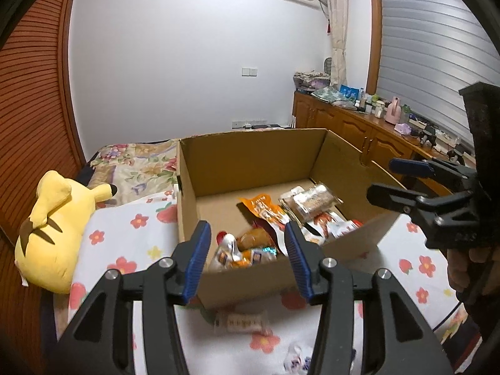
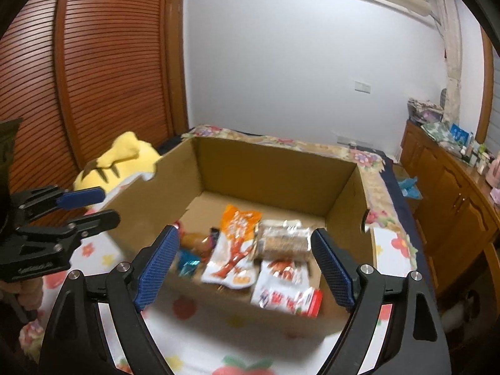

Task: Organize snacks
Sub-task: 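Move both tools back toward the white duck-neck packet and small candy, then grasp the white duck-neck packet with the right tool while the left tool grasps the small white candy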

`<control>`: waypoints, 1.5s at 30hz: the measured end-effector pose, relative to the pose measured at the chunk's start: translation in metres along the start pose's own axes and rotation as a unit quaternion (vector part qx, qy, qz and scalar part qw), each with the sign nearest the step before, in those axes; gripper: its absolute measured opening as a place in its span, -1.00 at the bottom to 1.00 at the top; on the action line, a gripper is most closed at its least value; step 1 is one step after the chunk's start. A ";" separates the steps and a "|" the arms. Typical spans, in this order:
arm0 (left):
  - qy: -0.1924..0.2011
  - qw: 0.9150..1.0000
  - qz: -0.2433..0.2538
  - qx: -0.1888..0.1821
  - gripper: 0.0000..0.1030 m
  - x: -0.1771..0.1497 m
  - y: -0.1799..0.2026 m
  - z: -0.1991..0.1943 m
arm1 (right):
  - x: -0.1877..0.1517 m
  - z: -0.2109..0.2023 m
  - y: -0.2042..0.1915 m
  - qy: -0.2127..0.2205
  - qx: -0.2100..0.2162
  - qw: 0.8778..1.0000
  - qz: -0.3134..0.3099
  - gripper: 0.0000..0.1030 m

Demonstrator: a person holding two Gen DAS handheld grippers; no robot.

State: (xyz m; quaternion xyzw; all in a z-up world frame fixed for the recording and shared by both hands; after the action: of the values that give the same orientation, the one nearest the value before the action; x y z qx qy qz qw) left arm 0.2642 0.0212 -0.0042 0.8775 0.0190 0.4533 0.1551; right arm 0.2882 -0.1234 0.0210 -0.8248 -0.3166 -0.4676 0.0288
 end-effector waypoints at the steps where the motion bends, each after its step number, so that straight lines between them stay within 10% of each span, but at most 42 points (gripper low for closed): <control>1: -0.001 1.000 0.000 -0.001 -0.04 -0.004 0.001 -0.004 | -0.003 -0.006 -0.006 0.001 0.003 1.000 -0.002 0.71; 26: -0.095 0.995 0.001 0.044 0.02 -0.122 -0.052 0.006 | -0.094 0.012 -0.142 -0.077 0.144 0.986 -0.035 0.68; 45: -0.133 0.990 0.016 0.055 0.10 -0.140 -0.057 0.026 | -0.118 0.043 -0.166 -0.124 0.147 0.978 -0.084 0.51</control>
State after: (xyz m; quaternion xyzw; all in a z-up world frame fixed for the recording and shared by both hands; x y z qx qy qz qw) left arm 0.2084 0.0447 -0.1453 0.9372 0.0093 0.3336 0.1008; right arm 0.1863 -0.0351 -0.1375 -0.8338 -0.4506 -0.3111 0.0708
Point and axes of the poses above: each gripper's, at about its wrist camera, not at the fingertips, and z roughly the way its jaws point, y to its right, x to its top, the point moved 6 cm from there along z, roughly the way its jaws point, and after that the axes turned 15 degrees about -z, right-handed, at the moved point
